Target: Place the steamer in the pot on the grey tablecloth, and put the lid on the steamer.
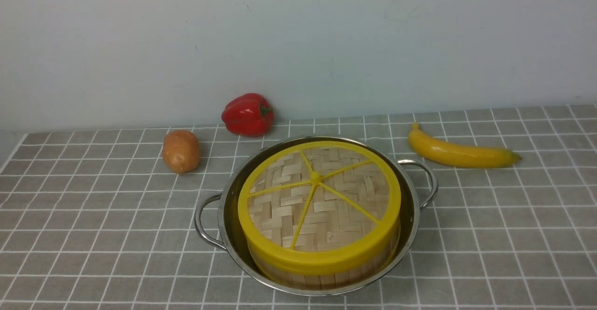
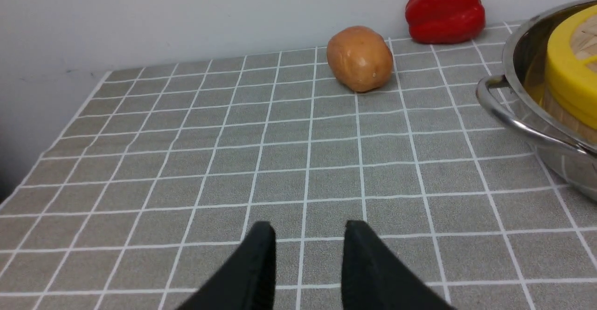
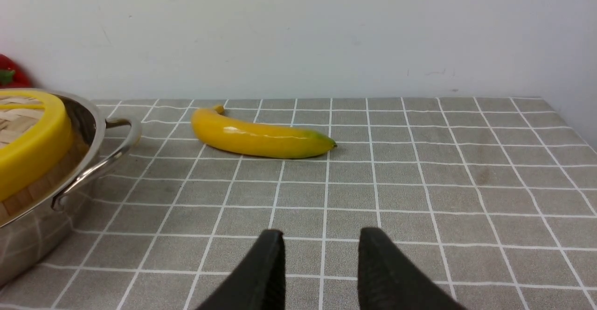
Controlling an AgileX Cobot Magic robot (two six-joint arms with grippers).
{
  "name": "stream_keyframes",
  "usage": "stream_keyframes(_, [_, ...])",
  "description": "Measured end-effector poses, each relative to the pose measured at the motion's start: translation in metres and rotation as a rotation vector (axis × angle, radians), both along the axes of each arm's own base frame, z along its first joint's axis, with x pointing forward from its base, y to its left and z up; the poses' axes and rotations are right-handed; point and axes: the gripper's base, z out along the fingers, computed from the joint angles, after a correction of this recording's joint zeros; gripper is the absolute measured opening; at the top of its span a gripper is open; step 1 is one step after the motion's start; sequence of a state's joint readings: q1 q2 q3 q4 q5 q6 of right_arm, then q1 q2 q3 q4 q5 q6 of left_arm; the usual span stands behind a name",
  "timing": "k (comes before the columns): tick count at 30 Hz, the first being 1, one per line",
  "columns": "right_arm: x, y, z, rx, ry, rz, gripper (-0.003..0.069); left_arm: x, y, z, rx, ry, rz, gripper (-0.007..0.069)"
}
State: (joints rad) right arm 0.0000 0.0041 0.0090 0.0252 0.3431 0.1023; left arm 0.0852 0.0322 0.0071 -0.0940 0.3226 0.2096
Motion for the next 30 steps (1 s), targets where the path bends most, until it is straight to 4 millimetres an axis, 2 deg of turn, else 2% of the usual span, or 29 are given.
stream_keyframes(30, [0.0000,0.0000,0.0001,0.000,-0.001,0.000,0.0243,-0.0022,-0.0003,0.0002,0.011,-0.014,-0.004,0.0243])
